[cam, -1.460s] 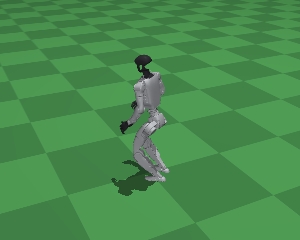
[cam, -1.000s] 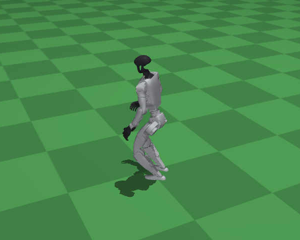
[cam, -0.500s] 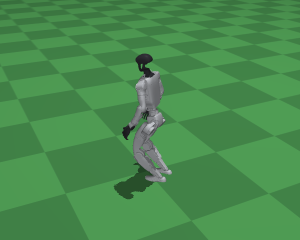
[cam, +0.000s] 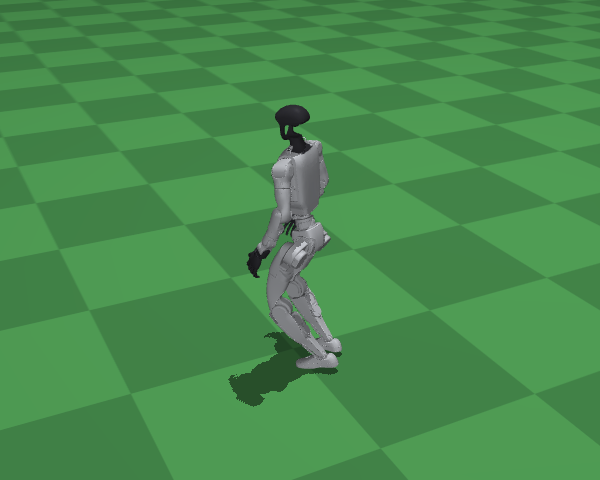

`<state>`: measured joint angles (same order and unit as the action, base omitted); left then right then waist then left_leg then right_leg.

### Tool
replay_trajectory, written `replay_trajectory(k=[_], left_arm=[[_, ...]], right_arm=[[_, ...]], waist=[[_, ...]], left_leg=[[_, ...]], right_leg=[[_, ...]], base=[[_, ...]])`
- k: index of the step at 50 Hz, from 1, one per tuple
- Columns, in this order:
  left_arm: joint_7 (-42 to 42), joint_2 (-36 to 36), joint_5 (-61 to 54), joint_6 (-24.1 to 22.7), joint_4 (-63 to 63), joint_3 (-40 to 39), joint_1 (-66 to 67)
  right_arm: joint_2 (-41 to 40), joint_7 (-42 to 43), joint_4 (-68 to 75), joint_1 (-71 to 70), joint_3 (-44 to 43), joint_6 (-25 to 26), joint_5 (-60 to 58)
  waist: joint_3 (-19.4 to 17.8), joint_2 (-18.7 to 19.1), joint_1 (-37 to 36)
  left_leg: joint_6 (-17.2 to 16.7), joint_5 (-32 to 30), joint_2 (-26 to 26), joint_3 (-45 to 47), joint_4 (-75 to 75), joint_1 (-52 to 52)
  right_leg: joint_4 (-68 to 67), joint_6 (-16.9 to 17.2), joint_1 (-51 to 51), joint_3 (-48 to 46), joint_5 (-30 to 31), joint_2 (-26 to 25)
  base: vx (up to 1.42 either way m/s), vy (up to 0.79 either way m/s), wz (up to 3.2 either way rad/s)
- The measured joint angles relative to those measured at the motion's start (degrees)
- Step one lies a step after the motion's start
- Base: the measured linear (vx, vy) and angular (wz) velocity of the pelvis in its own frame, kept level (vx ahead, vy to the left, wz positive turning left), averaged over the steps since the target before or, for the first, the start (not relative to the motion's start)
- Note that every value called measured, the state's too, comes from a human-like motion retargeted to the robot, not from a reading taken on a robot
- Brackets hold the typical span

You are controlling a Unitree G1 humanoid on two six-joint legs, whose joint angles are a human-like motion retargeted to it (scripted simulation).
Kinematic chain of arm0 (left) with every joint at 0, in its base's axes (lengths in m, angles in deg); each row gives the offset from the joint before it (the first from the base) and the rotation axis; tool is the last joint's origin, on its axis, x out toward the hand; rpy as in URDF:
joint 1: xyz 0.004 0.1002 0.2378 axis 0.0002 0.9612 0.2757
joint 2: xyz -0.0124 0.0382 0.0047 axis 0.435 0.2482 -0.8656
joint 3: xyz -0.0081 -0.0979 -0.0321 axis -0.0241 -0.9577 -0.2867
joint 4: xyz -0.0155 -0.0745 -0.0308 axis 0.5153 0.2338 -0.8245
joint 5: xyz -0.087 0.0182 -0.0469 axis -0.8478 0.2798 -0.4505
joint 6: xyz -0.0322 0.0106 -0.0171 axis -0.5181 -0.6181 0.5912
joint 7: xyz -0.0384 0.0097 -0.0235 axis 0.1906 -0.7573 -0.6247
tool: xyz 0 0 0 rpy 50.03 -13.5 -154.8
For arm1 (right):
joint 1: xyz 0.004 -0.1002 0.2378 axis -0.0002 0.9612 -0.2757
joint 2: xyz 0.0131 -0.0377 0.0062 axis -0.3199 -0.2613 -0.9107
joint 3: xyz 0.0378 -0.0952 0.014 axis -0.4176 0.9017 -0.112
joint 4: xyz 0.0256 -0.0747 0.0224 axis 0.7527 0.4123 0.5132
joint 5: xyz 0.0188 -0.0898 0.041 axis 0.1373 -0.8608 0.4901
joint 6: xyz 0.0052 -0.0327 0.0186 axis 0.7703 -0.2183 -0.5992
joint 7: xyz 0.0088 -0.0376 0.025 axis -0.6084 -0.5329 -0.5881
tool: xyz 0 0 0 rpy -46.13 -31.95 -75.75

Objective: Run

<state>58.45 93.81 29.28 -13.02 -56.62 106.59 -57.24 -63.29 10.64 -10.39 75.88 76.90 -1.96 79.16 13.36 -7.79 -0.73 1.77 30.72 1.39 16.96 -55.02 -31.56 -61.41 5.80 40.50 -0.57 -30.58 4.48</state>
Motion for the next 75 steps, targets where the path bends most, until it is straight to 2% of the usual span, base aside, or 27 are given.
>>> replay_trajectory(k=[3, 5, 8, 10, 12, 15, 17, 20, 25, 29, 30, 33, 35, 38, 40, 43, 45, 47, 49, 51, 53, 56, 60, 63, 67, 72, 75], left_arm=[[-1.48, 0.02, 0.3, 0.43, 0.11, -0.5, -0.7], [-4.68, 0.08, 2.03, 0.86, -0.94, -1.43, -3.39], [-7.86, -0.83, 2.42, 1.99, -4.51, -2.58, -5.87], [-7.92, -2.38, 1.84, 1.62, -6.84, -2.97, -5.68], [-5.62, -3.03, 1.34, 1.52, -7.25, -2.52, -3.82], [-1.08, -3.38, 0.47, 0.97, -7.46, -1.64, -2.03], [1.06, -2.93, 0.74, 0.58, -7.2, -0.68, -1.38], [1.88, -2.5, 1.32, 0.47, -6.36, 0.28, -0.87], [-1.01, -1.72, 3.5, 1.36, -5.24, -1.28, -2.67], [-4.15, -2.2, 4.24, 2.39, -7.03, -3.41, -3.97], [-4.39, -2.59, 3.86, 2.47, -7.38, -3.97, -3.83], [-2.69, -2.96, 2.37, 1.87, -6.45, -4.1, -1.27], [-1.03, -2.29, 1.69, 1.37, -5.34, -3.93, 0.35], [1.26, -1.75, 1.25, 0.75, -4.19, -3.45, 1.88], [1.99, -1.41, 1.63, 0.58, -3.55, -2.91, 2.24], [1.58, -1.29, 2.2, 0.7, -3.03, -2.29, 2.1], [0.57, -1.07, 3.03, 0.83, -2.96, -2.17, 1.61], [-1.29, -1.04, 4.98, 1.12, -3.86, -2.0, 0.24], [-3.2, -1.27, 7.16, 1.69, -6.02, -1.85, -2.18], [-3.89, -2.03, 8.19, 2.11, -8.23, -2.05, -3.82], [-3.13, -3.25, 8.24, 1.98, -9.23, -2.15, -4.29], [-0.18, -4.17, 7.31, 1.35, -8.24, -1.78, -3.54], [3.54, -3.6, 6.5, 0.19, -5.78, -1.01, -2.47], [3.9, -3.05, 6.54, -0.01, -4.55, -0.95, -1.89], [2.42, -2.54, 7.37, 0.99, -5.24, -1.66, -2.18], [1.17, -4.23, 7.0, 2.96, -12.27, -3.65, -3.0], [3.25, -4.56, 4.66, 2.82, -14.87, -4.84, -0.85]], right_arm=[[-0.46, -0.06, 0.3, -0.56, -0.27, 0.21, 0.23], [-0.79, 1.1, 1.25, -3.35, -0.53, 0.6, -0.96], [-1.65, 2.7, 3.84, -5.22, -1.03, 1.03, -1.87], [-3.08, 2.53, 6.46, -5.09, -0.92, 0.99, -1.77], [-3.31, 1.23, 7.78, -3.4, -1.23, 1.51, -1.9], [-3.03, -1.2, 9.5, -1.7, -1.82, 2.48, -1.99], [-2.75, -2.4, 9.98, -0.74, -2.2, 2.45, -1.58], [-2.32, -2.59, 9.56, -0.14, -2.36, 2.21, -0.98], [-2.14, -2.34, 8.33, -4.29, -2.11, 2.01, -2.21], [-2.12, -1.26, 7.0, -8.41, -1.57, 1.63, -4.7], [-2.28, -1.13, 6.55, -8.86, -1.58, 1.52, -4.91], [-1.96, -1.69, 3.63, -7.62, -2.45, 1.56, -3.68], [-1.48, -2.09, 2.19, -6.3, -3.23, 1.53, -2.4], [-0.99, -2.17, 1.35, -4.5, -3.91, 1.4, -0.89], [-0.58, -2.08, 1.12, -3.64, -4.09, 1.09, -0.46], [-0.14, -1.64, 1.17, -3.01, -3.81, 0.73, -0.33], [0.23, -1.31, 1.4, -3.06, -3.55, 0.65, -0.82], [0.44, -0.37, 2.43, -3.74, -3.34, 0.91, -2.13], [-0.05, 0.84, 4.5, -4.78, -3.63, 1.34, -3.43], [-1.33, 1.21, 7.41, -5.13, -3.88, 1.71, -4.35], [-2.53, 0.91, 10.86, -4.81, -4.26, 2.0, -4.82], [-3.17, 0.1, 14.59, -3.52, -5.31, 2.78, -4.6], [-3.59, -1.39, 16.88, -1.83, -7.34, 3.73, -2.98], [-3.73, -1.63, 16.25, -1.56, -7.37, 3.7, -1.96], [-3.91, -2.16, 14.34, -4.06, -5.75, 3.46, -2.3], [-3.96, -4.24, 10.83, -8.17, -4.67, 2.5, -2.93], [-3.8, -7.25, 8.11, -7.06, -5.46, 2.42, -1.46]], waist=[[-1.16, 0.19, 0.08], [-1.82, -1.13, 1.35], [0.36, -3.42, 4.23], [-0.63, -4.51, 5.11], [-3.59, -2.98, 2.79], [-3.11, -1.13, 1.46], [-2.19, -1.04, 1.32], [-2.04, -1.37, 1.36], [-3.74, -1.68, 0.41], [-1.4, -2.08, -0.17], [-0.55, -2.1, -0.36], [-3.23, -2.99, -1.4], [-5.12, -3.84, -2.16], [-4.09, -3.82, -2.61], [-3.48, -3.58, -2.43], [-3.54, -2.76, -1.73], [-3.96, -2.3, -1.36], [-4.88, -3.07, 0.18], [-4.94, -5.03, 3.14], [-4.29, -5.77, 4.9], [-4.64, -4.82, 4.98], [-6.01, -1.31, 3.78], [-5.66, 1.39, 2.34], [-6.2, 1.07, 0.92], [-8.24, 0.4, -1.74], [-5.29, -2.7, -0.81], [-5.73, -4.34, -0.68]], left_leg=[[3.67, 13.3, -0.2, 0.58, -6.47, -0.93], [8.46, 19.28, 0.97, 2.38, -6.58, -5.41], [12.77, 19.28, 3.32, 4.67, -4.04, -10.61], [11.43, 19.28, 5.66, 5.09, -1.08, -5.51], [7.07, 17.48, 4.1, 4.07, -0.02, 3.06], [1.75, 4.9, 2.84, 2.73, 7.81, 7.98], [0.37, 0.77, 2.85, 2.53, 9.59, 7.85], [1.39, 2.82, 2.22, 2.87, 6.04, 5.89], [7.58, 19.28, -2.28, 3.0, -8.13, -2.41], [11.66, 19.28, -8.3, 4.32, -16.33, -13.31], [11.76, 19.28, -9.45, 4.41, -17.9, -14.97], [9.42, 19.28, -7.61, 3.39, -17.48, -9.42], [7.29, 16.59, -5.09, 3.46, -13.63, -3.33], [4.21, 8.58, -2.62, 3.48, -5.66, 0.0], [2.89, 5.74, -0.28, 2.91, -1.47, 1.29], [3.25, 7.6, 1.52, 2.35, -0.45, 2.35], [4.81, 13.4, 2.38, 2.09, -2.0, 2.55], [7.82, 19.28, 4.65, 2.69, -2.44, 2.07], [10.67, 19.28, 8.6, 3.61, 1.48, 1.23], [11.24, 19.28, 10.48, 4.34, 4.36, 2.2], [9.73, 19.28, 11.07, 3.47, 6.61, 6.4], [5.39, 14.99, 8.01, 1.45, 9.16, 13.78], [1.89, 8.49, 3.02, 0.18, 4.58, 14.3], [3.17, 9.89, -0.14, 0.5, -6.28, 10.41], [6.73, 18.33, -4.88, 0.75, -19.95, 1.94], [9.8, 19.28, -4.22, 1.11, -14.96, -11.3], [7.93, 19.09, -1.69, 0.81, -10.95, -6.98]], right_leg=[[-6.96, -3.16, 2.62, 0.83, -12.49, -0.06], [-10.42, -5.76, 8.59, 1.0, -19.42, 2.57], [-14.5, -6.52, 16.67, 2.38, -19.42, 6.14], [-15.47, -5.23, 13.29, 3.0, -19.42, 7.96], [-12.28, -3.63, 3.95, 2.36, -17.46, 4.99], [-3.49, -0.63, -2.18, 1.25, -6.11, 2.76], [-0.71, 0.62, -3.43, 1.07, -2.68, 2.52], [-1.2, 0.62, -4.23, 1.47, -3.57, 2.37], [-6.06, -5.16, 0.02, 1.4, -19.42, -0.07], [-7.59, -8.14, 8.91, 1.42, -19.42, -3.19], [-8.17, -8.44, 9.92, 1.42, -19.42, -3.91], [-8.08, -6.77, 2.04, 2.73, -19.42, -4.11], [-5.51, -4.04, -4.68, 3.95, -14.28, -3.64], [-1.38, -0.34, -6.77, 3.94, -3.0, -2.89], [-1.05, 1.18, -6.23, 3.44, -0.35, -1.94], [-4.03, 0.39, -3.7, 2.46, -4.13, -0.78], [-8.09, -0.97, -1.34, 2.06, -10.39, 0.01], [-14.38, -2.11, 2.44, 2.02, -17.18, 3.15], [-19.25, -2.95, 8.2, 3.19, -19.42, 8.09], [-20.68, -3.71, 12.15, 4.59, -19.42, 10.0], [-18.72, -3.81, 11.12, 5.01, -19.42, 8.96], [-10.52, -2.48, 4.26, 3.47, -15.55, 4.52], [-0.98, -0.06, -1.28, 2.76, -8.02, -0.7], [-2.05, -1.22, -2.8, 2.22, -9.69, -1.79], [-7.5, -4.91, -2.06, 0.75, -18.78, -3.13], [-9.89, -5.5, 4.31, 1.52, -19.42, -1.72], [-9.44, -3.95, -1.24, 2.93, -18.72, -0.99]], base=[[-0.18, 0.05, 0.0], [-0.37, 0.04, 0.36], [-0.24, 0.01, 0.61], [0.15, 0.0, 0.01], [0.27, 0.0, -0.89], [0.11, -0.05, -0.4], [0.01, -0.07, 0.03], [-0.08, -0.08, 0.11], [-0.19, -0.08, -0.1], [-0.2, -0.09, -0.42], [0.05, -0.07, -0.4], [0.23, -0.04, -0.24], [0.3, 0.0, -0.24], [0.19, 0.0, -0.37], [0.15, 0.01, -0.31], [0.1, 0.01, -0.32], [0.09, 0.0, -0.23], [0.06, -0.01, 0.27], [0.04, -0.02, 0.68], [0.19, -0.03, 0.26], [0.38, -0.06, -0.19], [0.43, -0.08, -0.33], [0.32, -0.11, -0.2], [0.2, -0.12, -0.16], [0.14, -0.1, -0.37], [0.14, -0.06, -0.11], [0.43, -0.02, -0.32]])
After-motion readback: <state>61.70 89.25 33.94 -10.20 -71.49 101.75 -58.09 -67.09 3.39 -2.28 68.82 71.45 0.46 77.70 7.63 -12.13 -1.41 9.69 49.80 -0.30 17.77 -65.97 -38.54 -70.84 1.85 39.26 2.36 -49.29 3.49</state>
